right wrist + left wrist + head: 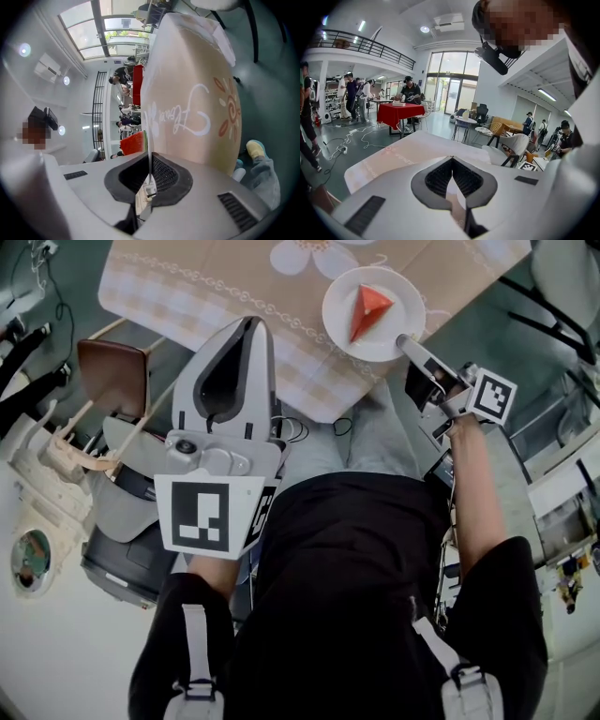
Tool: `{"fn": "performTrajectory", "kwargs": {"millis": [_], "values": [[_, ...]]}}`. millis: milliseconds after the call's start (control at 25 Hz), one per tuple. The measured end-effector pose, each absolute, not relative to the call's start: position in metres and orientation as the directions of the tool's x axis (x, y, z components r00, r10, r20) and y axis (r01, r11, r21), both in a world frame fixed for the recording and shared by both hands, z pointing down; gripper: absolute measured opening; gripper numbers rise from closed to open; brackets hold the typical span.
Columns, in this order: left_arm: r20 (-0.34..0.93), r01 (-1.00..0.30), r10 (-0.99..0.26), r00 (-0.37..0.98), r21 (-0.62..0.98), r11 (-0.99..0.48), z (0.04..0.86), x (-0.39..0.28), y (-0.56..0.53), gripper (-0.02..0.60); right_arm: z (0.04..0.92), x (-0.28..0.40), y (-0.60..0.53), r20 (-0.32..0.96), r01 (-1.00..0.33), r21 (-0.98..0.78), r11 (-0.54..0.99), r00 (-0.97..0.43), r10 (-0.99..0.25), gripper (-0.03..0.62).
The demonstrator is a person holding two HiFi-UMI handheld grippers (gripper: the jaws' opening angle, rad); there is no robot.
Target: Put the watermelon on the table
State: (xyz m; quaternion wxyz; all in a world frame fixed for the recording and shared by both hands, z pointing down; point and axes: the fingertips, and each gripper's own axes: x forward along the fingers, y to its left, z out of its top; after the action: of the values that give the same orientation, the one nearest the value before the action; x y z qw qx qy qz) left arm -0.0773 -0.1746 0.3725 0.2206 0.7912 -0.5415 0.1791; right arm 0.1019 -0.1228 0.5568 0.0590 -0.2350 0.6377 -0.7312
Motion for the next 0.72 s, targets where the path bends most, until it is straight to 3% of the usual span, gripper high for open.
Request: {"fn": "performTrajectory", "kwargs": {"millis": [720], "values": [[0.433,-0.962,-0.86,0.272,0.098,-0.255,0.298,-0.097,-0.165,0.011,0.394,0.116,-0.184,0.164,-0.178,-0.984,-0.019,-0.855,-0.493,0.023]]}}
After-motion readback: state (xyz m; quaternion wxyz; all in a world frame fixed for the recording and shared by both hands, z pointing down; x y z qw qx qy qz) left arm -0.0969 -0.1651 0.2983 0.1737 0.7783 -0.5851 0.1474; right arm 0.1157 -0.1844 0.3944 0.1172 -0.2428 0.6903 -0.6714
